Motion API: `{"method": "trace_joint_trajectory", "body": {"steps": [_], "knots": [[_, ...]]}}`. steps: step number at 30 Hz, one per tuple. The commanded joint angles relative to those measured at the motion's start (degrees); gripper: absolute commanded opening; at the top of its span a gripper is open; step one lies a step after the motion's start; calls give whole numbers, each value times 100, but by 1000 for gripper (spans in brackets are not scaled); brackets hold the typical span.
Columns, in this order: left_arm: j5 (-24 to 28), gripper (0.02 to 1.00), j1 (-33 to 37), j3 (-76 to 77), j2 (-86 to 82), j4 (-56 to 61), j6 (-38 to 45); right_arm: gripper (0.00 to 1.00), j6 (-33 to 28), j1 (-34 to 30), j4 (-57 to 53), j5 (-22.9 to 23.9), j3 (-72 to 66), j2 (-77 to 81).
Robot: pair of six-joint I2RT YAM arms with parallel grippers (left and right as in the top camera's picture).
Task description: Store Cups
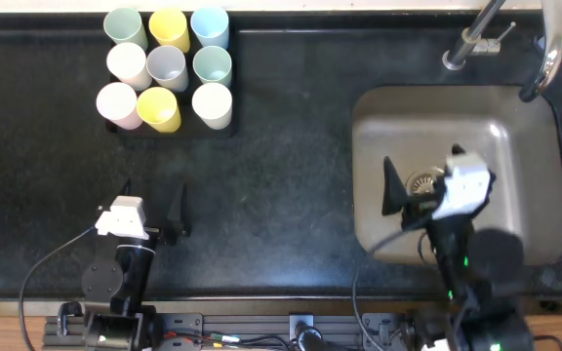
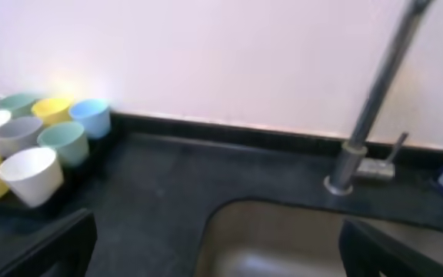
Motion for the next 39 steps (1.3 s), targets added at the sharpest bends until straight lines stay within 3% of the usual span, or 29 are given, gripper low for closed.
{"method": "trace_joint_trajectory", "body": {"steps": [1,8,16,23,39], "knots": [[33,1000,52,-7,-24,-17,85,998,133,-588,387,-44,-887,-1051],[33,1000,52,-7,-24,-20,85,996,129,-748,1270,-39,-2033,-2216],[33,1000,52,-7,-24,-17,87,996,129,-597,2529,-173,-2992,-2267],[33,1000,52,-7,-24,-17,87,998,131,-597,2044,-190,-3357,-2264],[33,1000,52,-7,-24,-20,87,998,129,-597,2028,-186,-3355,-2258]]}}
